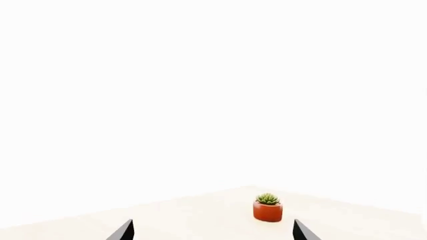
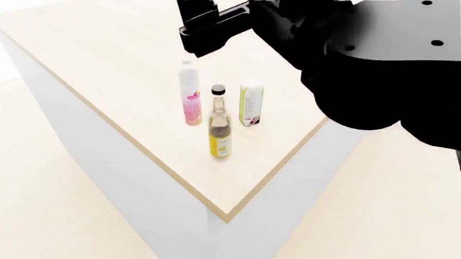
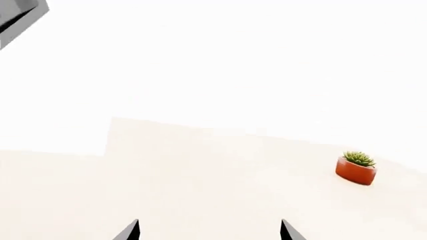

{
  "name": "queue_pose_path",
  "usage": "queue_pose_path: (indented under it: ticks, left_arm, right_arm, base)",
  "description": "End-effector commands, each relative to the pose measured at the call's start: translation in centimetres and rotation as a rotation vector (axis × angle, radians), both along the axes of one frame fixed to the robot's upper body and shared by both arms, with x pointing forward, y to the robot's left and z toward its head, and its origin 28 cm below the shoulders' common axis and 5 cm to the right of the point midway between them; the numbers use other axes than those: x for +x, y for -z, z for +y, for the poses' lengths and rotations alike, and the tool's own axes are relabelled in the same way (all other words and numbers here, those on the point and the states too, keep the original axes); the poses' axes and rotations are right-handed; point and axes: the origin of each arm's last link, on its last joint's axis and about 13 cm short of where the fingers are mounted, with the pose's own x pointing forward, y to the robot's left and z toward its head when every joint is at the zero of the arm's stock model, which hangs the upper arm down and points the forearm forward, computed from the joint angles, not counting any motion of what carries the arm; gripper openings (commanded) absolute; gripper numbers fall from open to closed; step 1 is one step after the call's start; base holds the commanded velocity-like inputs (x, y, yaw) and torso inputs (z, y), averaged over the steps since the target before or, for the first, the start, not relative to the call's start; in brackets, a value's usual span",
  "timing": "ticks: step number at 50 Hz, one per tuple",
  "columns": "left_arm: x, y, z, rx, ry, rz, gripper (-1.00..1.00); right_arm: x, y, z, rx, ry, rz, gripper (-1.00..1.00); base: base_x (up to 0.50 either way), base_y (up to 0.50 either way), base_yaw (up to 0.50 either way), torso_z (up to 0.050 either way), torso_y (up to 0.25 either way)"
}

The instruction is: Move the drinks to the dining counter.

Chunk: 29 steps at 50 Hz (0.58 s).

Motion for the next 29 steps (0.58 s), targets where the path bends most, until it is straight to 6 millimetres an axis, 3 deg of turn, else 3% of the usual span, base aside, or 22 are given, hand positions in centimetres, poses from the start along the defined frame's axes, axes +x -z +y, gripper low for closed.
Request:
queue_pose_path:
  ticks: [1,11,22,29]
  left_arm:
    - [-1.2,-0.9,0.0,-0.005,0.008,-0.041,1.0]
    - [-3.6,-2.4,-0.1,-0.012,0.029,-0.119,1.0]
    - [-5.9,-4.1,0.2,-0.035,0.035,-0.204,1.0]
    - [-7.9,-5.3,0.5,-0.049,0.027,-0.282,1.0]
  right_arm:
    - [-2.7,-4.9,-2.0,0.026,0.119,-0.192,1.0]
    - [-6.5,-8.9,-3.6,0.023,0.249,-0.378,1.0]
    - [-9.3,-10.8,-4.0,-0.01,0.322,-0.501,1.0]
    - [-12.1,-12.3,-4.0,-0.022,0.347,-0.609,1.0]
  base:
    - [0.0,0.0,0.0,0.0,0.0]
    - [0.0,0.0,0.0,0.0,0.0]
    - [0.0,0.0,0.0,0.0,0.0]
    - [0.0,0.0,0.0,0.0,0.0]
